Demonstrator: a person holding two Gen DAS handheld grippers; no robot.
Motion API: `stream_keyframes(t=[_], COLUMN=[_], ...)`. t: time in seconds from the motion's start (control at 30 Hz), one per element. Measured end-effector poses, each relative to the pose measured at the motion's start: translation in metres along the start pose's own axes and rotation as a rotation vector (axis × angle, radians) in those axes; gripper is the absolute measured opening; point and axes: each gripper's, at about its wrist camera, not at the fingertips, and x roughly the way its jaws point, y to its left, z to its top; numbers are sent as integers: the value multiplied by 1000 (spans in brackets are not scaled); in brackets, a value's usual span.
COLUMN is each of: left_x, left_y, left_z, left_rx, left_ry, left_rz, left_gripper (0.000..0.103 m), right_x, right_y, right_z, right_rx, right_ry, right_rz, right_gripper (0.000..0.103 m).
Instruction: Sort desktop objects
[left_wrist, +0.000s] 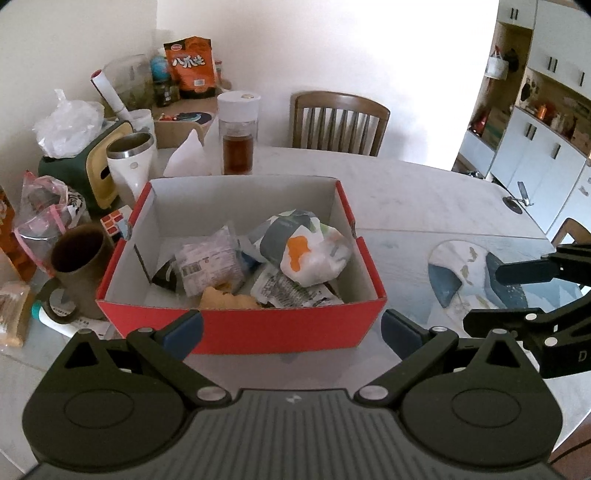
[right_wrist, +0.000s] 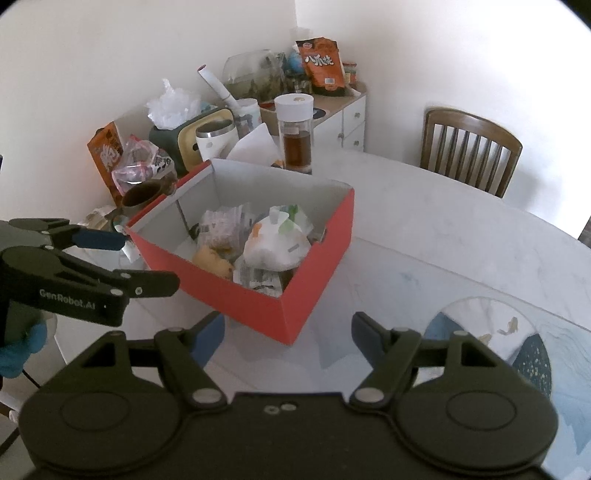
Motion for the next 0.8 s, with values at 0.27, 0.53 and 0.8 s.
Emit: stream_keyframes(t=[0.27, 0.53, 0.8], left_x=[-2, -1, 2], left_y=[-6, -9, -13], left_z=[-3, -1, 0], left_rx=[35, 46, 73], left_ry=[-22, -34, -38], left_rz=[13, 20, 26], left_gripper=[103, 103, 103], right_x=[1, 4, 6], right_y=[0, -5, -8], right_z=[0, -1, -4], right_rx=[3, 16, 26], right_ry=[1, 4, 11], right_rz=[1, 16, 14], right_gripper=[76, 76, 76])
